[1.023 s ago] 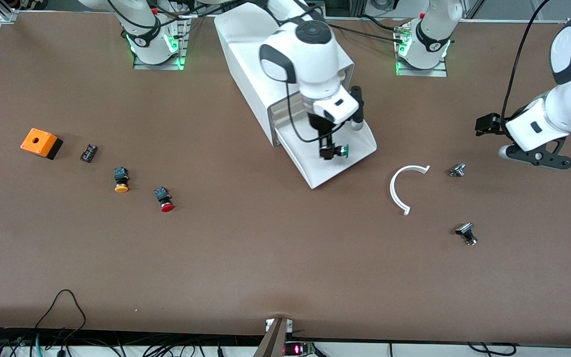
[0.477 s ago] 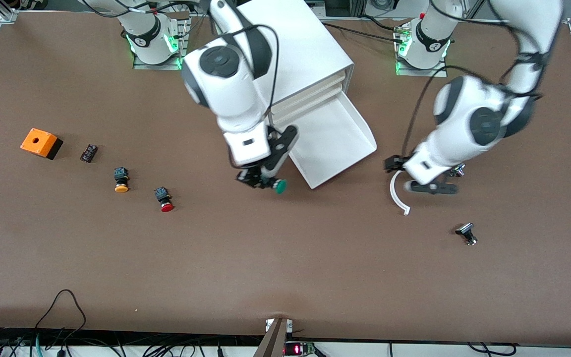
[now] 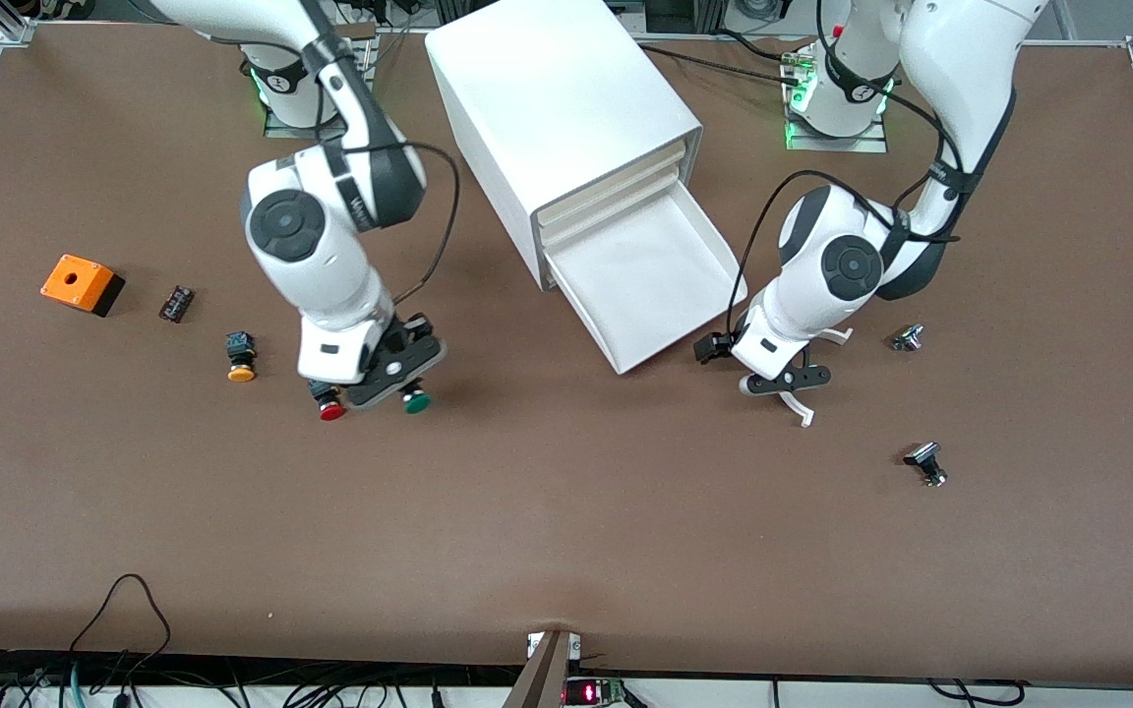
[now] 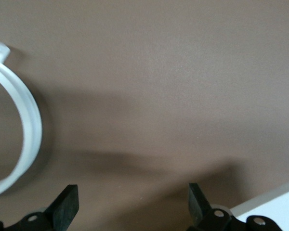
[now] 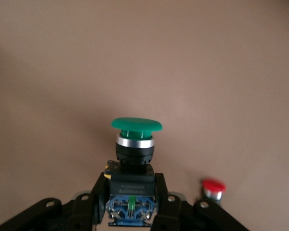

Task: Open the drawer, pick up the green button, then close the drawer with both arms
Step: 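Push the drawer shut with the left gripper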

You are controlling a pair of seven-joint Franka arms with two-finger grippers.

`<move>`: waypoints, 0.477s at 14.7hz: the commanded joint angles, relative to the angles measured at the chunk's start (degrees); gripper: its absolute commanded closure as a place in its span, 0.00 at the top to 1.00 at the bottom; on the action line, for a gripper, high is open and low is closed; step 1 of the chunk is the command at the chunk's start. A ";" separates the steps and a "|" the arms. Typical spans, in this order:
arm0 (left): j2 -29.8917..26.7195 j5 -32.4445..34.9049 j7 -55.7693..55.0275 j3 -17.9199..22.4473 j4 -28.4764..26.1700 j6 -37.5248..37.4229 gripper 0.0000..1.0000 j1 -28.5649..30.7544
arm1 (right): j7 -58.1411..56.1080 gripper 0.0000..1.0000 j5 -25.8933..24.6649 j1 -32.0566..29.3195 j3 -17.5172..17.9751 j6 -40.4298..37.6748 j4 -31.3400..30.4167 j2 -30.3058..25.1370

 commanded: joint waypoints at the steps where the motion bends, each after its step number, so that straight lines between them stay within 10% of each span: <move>1: 0.32 -0.45 -5.83 0.98 -1.20 0.77 1.00 -3.16 | 12.06 0.40 0.29 -0.69 0.99 1.47 -5.95 -0.91; 7: -5.04 -2.20 -8.31 -6.73 -9.90 -2.92 1.00 -4.40 | 22.29 0.40 0.29 -1.13 0.99 7.23 -13.50 3.75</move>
